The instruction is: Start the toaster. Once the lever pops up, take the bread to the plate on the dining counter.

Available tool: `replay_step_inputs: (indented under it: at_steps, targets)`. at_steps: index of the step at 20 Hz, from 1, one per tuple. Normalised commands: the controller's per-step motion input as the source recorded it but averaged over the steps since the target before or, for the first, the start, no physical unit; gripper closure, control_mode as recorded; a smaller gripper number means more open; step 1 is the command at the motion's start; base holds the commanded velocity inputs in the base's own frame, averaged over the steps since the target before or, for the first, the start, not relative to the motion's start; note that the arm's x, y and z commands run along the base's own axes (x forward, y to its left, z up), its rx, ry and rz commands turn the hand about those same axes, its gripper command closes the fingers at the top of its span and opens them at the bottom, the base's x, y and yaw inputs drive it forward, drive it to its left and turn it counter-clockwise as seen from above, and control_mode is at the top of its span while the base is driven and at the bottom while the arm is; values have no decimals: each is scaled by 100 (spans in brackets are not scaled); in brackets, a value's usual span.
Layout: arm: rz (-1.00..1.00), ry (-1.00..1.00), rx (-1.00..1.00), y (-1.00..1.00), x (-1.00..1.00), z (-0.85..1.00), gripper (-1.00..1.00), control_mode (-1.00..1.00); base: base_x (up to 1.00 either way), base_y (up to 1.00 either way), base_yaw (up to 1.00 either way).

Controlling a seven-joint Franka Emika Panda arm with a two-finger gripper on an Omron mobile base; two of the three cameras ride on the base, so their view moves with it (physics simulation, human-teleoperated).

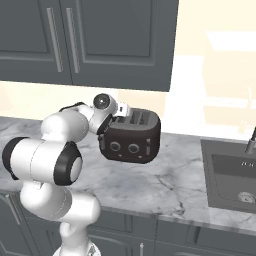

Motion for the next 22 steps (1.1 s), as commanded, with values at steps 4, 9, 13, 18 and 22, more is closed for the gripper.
replay_step_inputs:
  at_steps: [4,9,13,18,22]
  targets:
    - [0,0,0,0,0,3,100,-100,0,0,0]
    - [0,-1,0,0,-5,10,100,-100,0,0,0]
    - [0,-10,0,0,-3,7,100,-100,0,0,0]
    - [0,-12,0,0,0,18,100,-100,0,0,0]
    - [0,-8,0,0,-14,29,100,-100,0,0,0]
